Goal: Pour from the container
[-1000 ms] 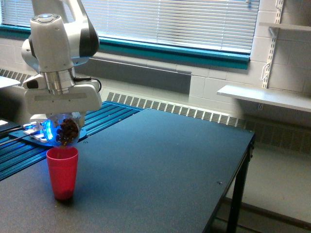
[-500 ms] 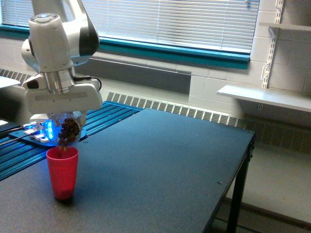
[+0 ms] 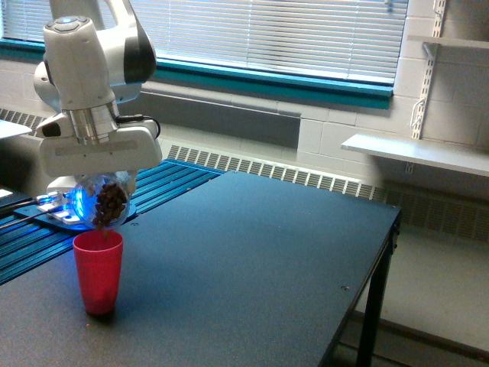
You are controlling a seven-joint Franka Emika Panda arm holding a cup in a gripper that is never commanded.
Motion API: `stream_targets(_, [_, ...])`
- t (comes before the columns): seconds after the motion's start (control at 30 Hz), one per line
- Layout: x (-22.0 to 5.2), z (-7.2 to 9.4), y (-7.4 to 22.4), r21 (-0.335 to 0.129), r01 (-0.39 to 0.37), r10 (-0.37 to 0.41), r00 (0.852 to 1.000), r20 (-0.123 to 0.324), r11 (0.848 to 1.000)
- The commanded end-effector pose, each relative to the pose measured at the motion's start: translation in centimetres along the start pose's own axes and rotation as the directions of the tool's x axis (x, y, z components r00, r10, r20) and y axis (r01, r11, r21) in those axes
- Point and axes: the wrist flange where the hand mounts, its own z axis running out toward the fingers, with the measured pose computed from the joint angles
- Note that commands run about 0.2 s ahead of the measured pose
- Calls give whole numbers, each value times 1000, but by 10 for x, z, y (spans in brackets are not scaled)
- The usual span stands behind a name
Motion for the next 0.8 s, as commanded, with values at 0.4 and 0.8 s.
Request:
stream_targets(0.4, [-4,-1,-3,-29,35,-34,999,16,999])
stream_targets(0.8, [-3,2,-2,-45,30,-30,999,22,999])
